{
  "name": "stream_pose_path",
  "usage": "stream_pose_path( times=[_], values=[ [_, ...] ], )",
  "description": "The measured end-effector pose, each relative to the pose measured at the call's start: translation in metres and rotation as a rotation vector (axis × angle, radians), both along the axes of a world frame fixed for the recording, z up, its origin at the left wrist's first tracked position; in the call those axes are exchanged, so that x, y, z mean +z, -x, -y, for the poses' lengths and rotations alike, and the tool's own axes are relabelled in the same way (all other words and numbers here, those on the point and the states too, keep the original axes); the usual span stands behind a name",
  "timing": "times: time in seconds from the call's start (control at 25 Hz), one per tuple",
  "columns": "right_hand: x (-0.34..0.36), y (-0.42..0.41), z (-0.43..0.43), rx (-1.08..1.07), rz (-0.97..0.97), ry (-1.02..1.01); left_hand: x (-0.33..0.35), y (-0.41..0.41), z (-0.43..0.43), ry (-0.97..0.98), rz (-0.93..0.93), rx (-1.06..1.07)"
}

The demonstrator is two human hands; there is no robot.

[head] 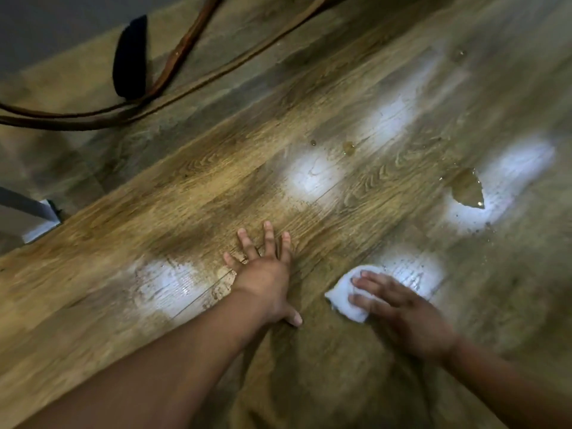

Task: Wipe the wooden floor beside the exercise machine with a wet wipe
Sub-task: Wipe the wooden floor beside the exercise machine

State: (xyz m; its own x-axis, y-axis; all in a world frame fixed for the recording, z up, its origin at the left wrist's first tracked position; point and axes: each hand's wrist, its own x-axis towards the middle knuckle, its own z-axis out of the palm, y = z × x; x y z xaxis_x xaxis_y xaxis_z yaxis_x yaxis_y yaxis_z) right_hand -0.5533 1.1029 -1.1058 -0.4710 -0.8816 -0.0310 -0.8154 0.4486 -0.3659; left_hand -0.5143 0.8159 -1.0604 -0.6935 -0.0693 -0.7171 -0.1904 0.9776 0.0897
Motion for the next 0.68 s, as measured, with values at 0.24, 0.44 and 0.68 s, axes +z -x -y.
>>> stream_pose_path(
  times=[0.24,0.44,0.68],
  values=[
    [-0.011,0.017,0.071,-0.612,0.053,0.121,0.005,0.005,-0.007,0.070,-0.003,-0.060],
    [0.004,-0.063,0.014,-0.139,0.059,0.009,0.002,0.007,-0.004,0.047,-0.027,-0.074],
    [0.005,0.073,-0.044,-0.934,0.000,0.007,0.010,0.017,-0.018,0.109,0.042,-0.064]
  ],
)
